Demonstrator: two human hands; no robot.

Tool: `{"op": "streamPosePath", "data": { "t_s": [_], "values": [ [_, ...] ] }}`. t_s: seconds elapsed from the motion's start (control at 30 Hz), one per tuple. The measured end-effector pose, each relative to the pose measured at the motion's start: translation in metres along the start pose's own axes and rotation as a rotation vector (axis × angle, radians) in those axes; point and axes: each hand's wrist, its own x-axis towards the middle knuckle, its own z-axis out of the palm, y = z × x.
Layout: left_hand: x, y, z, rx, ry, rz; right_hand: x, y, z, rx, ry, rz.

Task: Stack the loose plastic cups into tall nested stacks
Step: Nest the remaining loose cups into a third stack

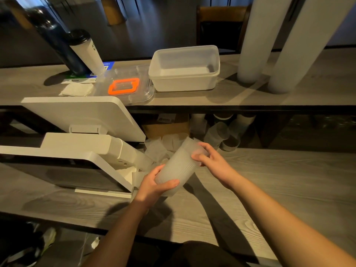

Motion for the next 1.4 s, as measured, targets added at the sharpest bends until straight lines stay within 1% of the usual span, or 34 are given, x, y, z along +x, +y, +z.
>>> {"op": "streamPosePath", "data": {
  "t_s": [0.13, 0.23, 0.3, 0.4, 0.47, 0.53, 0.67, 0.73, 0.83, 0.93, 1.13, 1.27, 1.4],
  "values": [
    [0.003, 0.0, -0.001, -0.009, 0.022, 0.005, -0.008, 0.0, 0.02, 0.004, -0.106, 0.014],
    [0.005, -0.001, -0.005, -0.017, 0.042, -0.008, -0.005, -0.002, 0.023, 0.0, -0.11, 0.032],
    [0.006, -0.003, -0.009, -0.055, 0.061, -0.027, 0.001, 0.0, 0.022, 0.007, -0.047, 0.023],
    [0.008, -0.004, -0.014, -0.089, 0.071, -0.051, 0.016, 0.007, 0.02, -0.028, 0.184, 0.019],
    [0.009, -0.003, -0.017, -0.079, 0.07, -0.057, 0.03, 0.017, 0.013, -0.186, 0.304, 0.014],
    [0.009, -0.002, -0.02, -0.069, 0.074, -0.062, 0.046, 0.027, 0.006, -0.363, 0.348, 0.012],
    [0.013, 0.0, -0.024, -0.072, 0.086, -0.084, 0.075, 0.037, 0.0, -0.682, 0.314, 0.035],
    [0.016, 0.0, -0.027, -0.039, 0.091, -0.086, 0.087, 0.039, -0.001, -0.764, 0.286, 0.062],
    [0.022, -0.004, -0.032, 0.027, 0.109, -0.077, 0.099, 0.041, -0.001, -0.778, 0.239, 0.127],
    [0.028, -0.008, -0.036, 0.065, 0.11, -0.071, 0.104, 0.043, 0.001, -0.789, 0.225, 0.15],
    [0.033, -0.008, -0.038, 0.07, 0.087, -0.08, 0.098, 0.047, 0.005, -0.785, 0.241, 0.067],
    [0.032, -0.004, -0.034, 0.04, 0.074, -0.077, 0.086, 0.048, 0.005, -0.681, 0.297, 0.062],
    [0.032, -0.002, -0.029, 0.017, 0.06, -0.082, 0.066, 0.043, -0.003, -0.51, 0.378, 0.015]
  ]
}}
